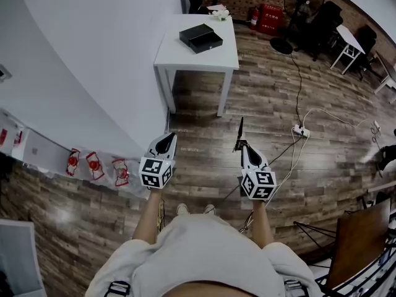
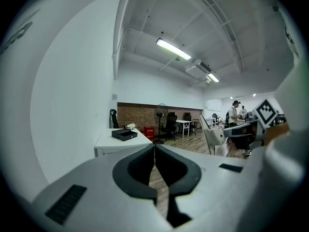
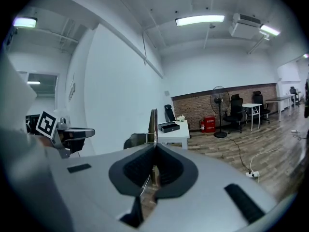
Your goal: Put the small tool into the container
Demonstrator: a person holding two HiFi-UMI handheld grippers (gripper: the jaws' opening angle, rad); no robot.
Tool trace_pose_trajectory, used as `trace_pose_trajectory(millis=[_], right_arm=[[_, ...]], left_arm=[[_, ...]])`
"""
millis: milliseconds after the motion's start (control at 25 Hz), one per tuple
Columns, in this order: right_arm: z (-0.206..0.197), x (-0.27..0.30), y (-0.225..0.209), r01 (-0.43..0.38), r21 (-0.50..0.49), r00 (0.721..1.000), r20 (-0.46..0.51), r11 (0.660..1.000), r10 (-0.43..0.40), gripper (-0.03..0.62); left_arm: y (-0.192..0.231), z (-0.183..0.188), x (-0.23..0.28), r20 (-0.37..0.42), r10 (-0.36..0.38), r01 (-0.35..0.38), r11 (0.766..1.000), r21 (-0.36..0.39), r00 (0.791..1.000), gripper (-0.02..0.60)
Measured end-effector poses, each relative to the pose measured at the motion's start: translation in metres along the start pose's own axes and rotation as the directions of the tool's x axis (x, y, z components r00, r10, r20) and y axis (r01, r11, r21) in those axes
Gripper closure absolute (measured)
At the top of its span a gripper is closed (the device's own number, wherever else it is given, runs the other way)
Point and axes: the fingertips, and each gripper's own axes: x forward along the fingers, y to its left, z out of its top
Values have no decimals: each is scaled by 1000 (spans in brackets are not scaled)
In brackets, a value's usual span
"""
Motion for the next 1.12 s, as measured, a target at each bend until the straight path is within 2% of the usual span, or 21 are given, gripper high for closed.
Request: trace_pose_trajectory(millis=[320, 520, 840, 1120], right_arm=[[-2, 11, -32, -31, -11, 999, -7, 999, 31, 586], [4, 29, -47, -36, -13, 999, -5, 999, 36, 586], [13, 81, -68, -36, -16, 999, -8, 999, 36, 586], [26, 147, -88, -19, -14, 1000, -21, 1000, 18, 586]], left_arm=[[-24, 0, 32, -3, 8, -8, 1000, 11, 1000, 571], [-23, 2, 57, -6, 7, -7, 1000, 9, 1000, 571], [0, 5, 109, -11, 4, -4, 1000, 10, 1000, 571], [38, 11, 176, -17, -14, 13, 1000, -5, 1000, 571]])
